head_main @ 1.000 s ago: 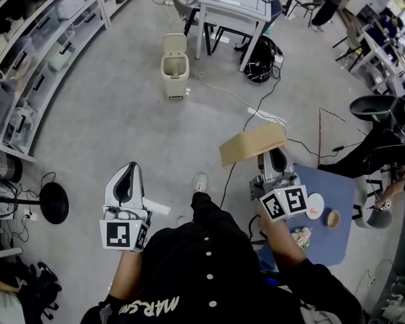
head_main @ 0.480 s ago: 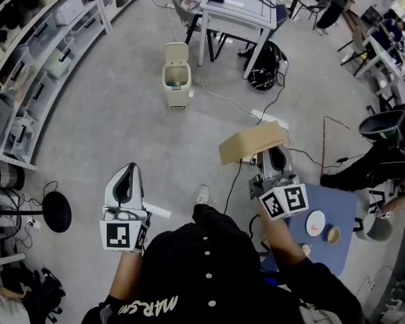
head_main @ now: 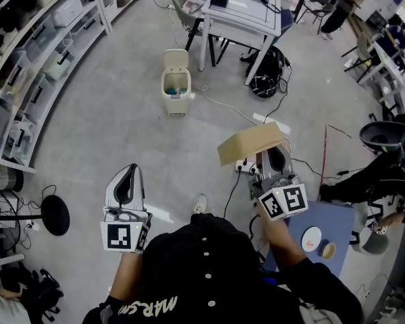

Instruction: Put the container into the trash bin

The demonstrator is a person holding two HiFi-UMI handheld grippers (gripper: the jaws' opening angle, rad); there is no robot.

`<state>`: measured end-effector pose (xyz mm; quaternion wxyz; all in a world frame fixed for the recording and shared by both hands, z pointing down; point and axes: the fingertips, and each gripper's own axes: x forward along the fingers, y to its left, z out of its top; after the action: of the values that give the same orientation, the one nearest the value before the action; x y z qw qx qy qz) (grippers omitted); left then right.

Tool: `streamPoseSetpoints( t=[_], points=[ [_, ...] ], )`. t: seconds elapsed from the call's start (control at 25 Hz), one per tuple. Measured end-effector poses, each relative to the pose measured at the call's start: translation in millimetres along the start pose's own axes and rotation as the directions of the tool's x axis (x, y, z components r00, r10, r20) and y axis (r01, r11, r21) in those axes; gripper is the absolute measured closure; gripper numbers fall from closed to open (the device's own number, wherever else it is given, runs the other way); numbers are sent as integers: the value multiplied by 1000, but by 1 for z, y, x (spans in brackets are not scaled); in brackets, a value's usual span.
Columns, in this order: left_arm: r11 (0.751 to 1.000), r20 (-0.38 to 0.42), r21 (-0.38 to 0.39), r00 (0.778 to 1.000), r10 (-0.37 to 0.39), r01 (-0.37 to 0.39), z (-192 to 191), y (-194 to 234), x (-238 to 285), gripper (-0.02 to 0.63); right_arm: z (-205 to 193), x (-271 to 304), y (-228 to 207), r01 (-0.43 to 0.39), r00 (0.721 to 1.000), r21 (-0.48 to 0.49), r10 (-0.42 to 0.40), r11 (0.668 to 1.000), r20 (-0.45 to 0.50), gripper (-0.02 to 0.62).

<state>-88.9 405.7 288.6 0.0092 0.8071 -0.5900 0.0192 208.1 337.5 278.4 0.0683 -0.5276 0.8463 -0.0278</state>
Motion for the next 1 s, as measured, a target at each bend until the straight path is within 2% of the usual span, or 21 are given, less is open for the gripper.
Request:
streamPoseSetpoints(
  t=[0.24, 0.44, 0.76, 1.0],
  points=[
    [999, 2, -30, 1000, 28, -28, 0, 10, 36, 604, 1, 37, -19, -31, 1000, -15, 31, 999, 0, 572],
    [998, 3, 47, 999, 38, -38, 5, 3, 69, 604, 4, 61, -42, -48, 999, -24, 48, 999, 4, 572],
    [998, 14, 32, 999, 52, -52, 1, -6, 102, 604, 0, 85, -66, -78, 997, -31, 78, 996, -2, 572],
    [997, 1, 41, 998, 60, -60, 0, -12, 106, 604, -2, 86, -77, -65, 998, -14, 65, 998, -4, 572]
  ],
)
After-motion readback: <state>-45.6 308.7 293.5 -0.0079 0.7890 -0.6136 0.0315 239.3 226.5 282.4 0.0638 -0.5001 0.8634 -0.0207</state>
